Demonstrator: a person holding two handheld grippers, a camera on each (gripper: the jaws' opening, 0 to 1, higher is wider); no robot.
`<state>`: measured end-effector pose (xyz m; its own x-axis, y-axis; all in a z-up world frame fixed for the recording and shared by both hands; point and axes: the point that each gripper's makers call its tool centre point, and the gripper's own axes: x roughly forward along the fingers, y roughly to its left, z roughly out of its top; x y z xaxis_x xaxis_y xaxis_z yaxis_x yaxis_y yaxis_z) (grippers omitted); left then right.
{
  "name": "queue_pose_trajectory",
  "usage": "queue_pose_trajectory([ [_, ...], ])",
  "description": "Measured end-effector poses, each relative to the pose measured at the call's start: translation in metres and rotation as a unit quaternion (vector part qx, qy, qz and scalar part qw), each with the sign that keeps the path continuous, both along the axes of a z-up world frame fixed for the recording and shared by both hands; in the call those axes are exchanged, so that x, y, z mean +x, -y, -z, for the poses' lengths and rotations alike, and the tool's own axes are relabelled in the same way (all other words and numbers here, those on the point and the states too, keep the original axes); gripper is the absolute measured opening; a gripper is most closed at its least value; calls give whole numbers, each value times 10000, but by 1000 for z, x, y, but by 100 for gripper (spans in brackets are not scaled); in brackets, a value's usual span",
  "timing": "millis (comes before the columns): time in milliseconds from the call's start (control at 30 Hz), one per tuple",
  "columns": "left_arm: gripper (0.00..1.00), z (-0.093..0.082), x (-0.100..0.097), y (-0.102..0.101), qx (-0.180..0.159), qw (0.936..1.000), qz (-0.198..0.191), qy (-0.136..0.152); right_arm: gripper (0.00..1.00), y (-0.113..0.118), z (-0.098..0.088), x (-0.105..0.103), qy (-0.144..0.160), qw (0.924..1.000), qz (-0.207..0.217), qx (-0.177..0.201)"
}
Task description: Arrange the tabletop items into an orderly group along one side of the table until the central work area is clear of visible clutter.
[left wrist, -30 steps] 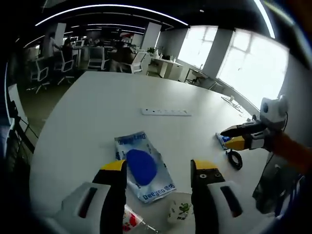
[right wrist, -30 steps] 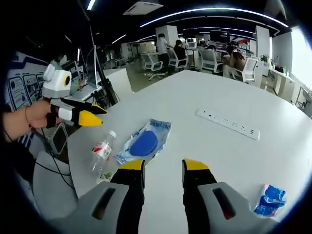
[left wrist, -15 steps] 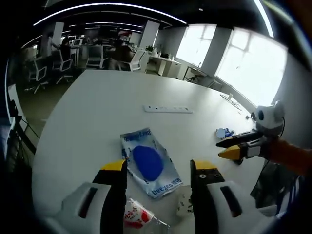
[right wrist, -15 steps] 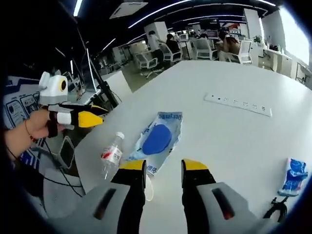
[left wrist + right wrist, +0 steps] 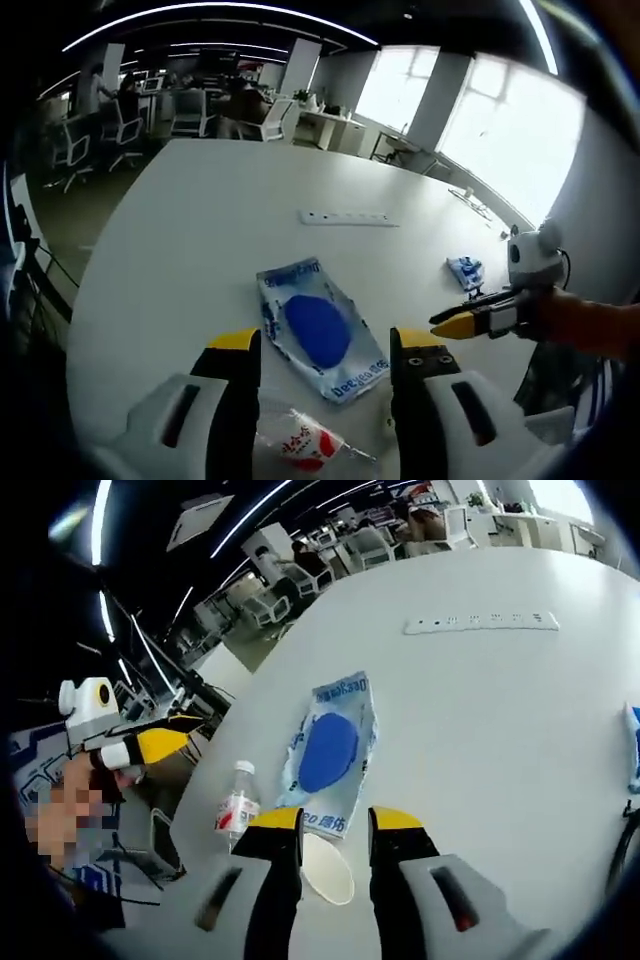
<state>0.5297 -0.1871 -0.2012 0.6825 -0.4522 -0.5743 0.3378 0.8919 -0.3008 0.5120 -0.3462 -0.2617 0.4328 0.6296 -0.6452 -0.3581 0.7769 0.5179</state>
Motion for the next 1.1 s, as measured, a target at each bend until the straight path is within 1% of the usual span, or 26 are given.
queue_pose_trajectory([
  [33,52,1,0,0,2,10000,6,-2,23,0,1,0,-26,10000,10,12],
  [67,52,2,2,-2,-1,10000,13,-4,23,-2,4,-1,-119,9999,68,68],
  [100,52,3,4,-3,-8,10000,20,-7,22,-3,8,-2,-292,9993,178,160],
  [133,52,3,5,-4,-19,10000,26,-7,22,-3,11,-1,-347,9990,201,178],
  [167,51,3,6,-3,-26,10000,34,-7,21,-4,16,-2,-463,9984,254,211],
  [233,51,5,8,-4,-14,10000,65,-8,20,-6,21,-3,-572,9977,291,220],
  [300,51,6,12,-4,-39,10000,86,-2,19,-8,27,-5,-835,9952,394,329],
  [367,51,7,15,-5,-41,9999,104,2,19,-8,32,-4,-981,9931,522,375],
  [400,51,8,18,-6,-43,9999,112,9,19,-8,36,-5,-1102,9916,554,394],
  [433,51,9,19,-7,-46,9999,116,17,19,-8,40,-6,-1236,9896,603,424],
  [467,51,10,21,-7,-47,9999,119,16,19,-10,41,-9,-1433,9861,651,532],
  [500,51,11,23,-8,-53,9999,122,14,19,-9,45,-6,-1418,9862,685,516],
  [567,51,13,26,-9,-53,9999,136,13,18,-10,48,-8,-1608,9817,789,651],
  [600,51,14,26,-9,-51,9999,142,12,18,-9,51,-7,-1640,9808,813,676],
  [667,51,15,28,-9,-67,9999,142,9,18,-11,53,-8,-1811,9762,886,803],
  [733,51,17,30,-9,-95,9999,134,-1,17,-11,57,-11,-1918,9738,891,831],
  [867,50,21,33,-10,-96,9999,134,-8,16,-13,58,-12,-2069,9687,969,969],
  [933,50,21,34,-9,-123,9998,125,-5,15,-17,57,-12,-2194,9630,1062,1150],
  [967,50,22,35,-9,-124,9998,127,-7,14,-18,59,-13,-2240,9623,1013,1166],
  [1000,50,23,35,-9,-122,9998,128,-5,14,-18,60,-11,-2210,9625,1052,1170],
  [1067,50,24,37,-9,-138,9998,127,-5,14,-18,61,-13,-2244,9623,1026,1148],
  [1100,50,24,37,-8,-149,9998,125,-8,14,-19,61,-14,-2285,9607,1033,1188],
])
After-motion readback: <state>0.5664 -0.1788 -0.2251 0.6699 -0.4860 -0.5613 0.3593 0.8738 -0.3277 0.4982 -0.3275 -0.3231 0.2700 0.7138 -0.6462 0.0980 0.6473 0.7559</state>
